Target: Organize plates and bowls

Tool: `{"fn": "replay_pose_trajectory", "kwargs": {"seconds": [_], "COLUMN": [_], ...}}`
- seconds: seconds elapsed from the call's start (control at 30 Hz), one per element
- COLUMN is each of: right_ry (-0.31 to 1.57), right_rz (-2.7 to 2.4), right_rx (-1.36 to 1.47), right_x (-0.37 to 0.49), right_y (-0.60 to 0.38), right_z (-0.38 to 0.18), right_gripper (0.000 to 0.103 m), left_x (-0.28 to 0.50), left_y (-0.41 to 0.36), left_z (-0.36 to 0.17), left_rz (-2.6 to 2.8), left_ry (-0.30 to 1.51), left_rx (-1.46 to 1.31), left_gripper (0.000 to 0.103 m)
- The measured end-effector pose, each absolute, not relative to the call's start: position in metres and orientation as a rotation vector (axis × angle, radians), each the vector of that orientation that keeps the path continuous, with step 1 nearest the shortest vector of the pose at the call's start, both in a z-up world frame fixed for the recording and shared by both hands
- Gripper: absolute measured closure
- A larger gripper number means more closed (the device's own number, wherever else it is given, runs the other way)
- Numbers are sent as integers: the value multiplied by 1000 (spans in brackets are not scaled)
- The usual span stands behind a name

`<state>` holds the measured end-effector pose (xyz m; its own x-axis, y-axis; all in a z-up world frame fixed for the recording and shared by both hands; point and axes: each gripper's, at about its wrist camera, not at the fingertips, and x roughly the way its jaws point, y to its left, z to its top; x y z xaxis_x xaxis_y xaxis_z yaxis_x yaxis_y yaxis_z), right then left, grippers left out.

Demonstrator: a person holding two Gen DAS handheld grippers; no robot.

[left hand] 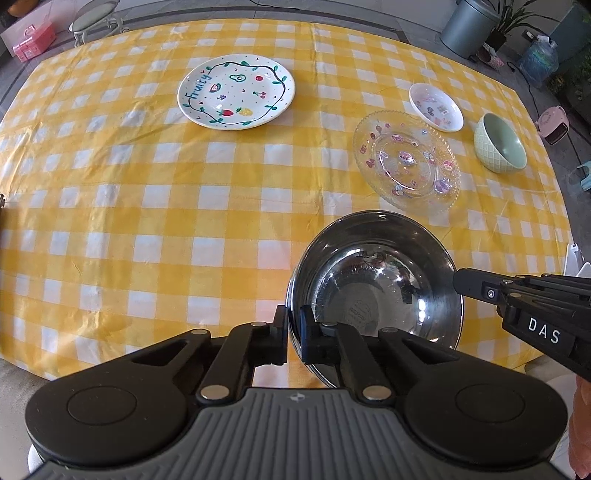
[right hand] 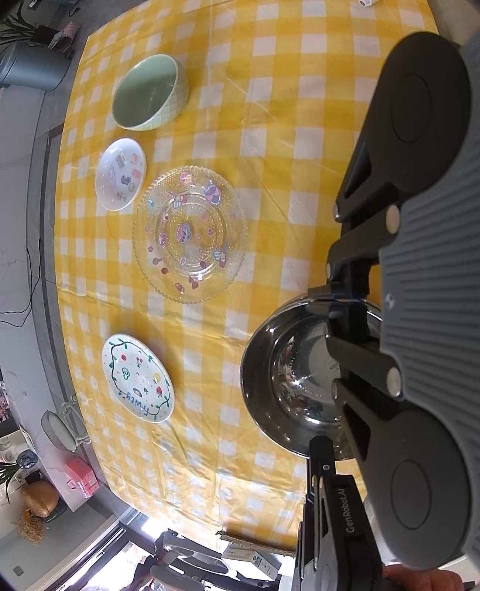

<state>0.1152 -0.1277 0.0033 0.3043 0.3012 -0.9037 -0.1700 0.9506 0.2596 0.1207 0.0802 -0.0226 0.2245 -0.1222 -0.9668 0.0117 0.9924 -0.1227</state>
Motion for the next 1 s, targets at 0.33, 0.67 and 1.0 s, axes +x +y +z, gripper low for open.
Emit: {"fn": "replay_pose_trajectory", "kwargs": {"seconds": [0.33,0.67,1.0], "right_ry": [1123,1054,1072], "right_rz": [356,179,27], "right_rx": [210,317,382], "right_x": [104,101,124], "right_y": [-149,-222,-292], "right_z": [35,40,6], "right_gripper": [95,80,80], "left_x": [110,116,171], "left_y": [66,17,-58], "left_z": [11,38,27], "left_rz": [-139,-283,-340], "left_ry": [1173,1090,1182], "left_rx": [25,-5,-18], "left_gripper": [84,82,82]}}
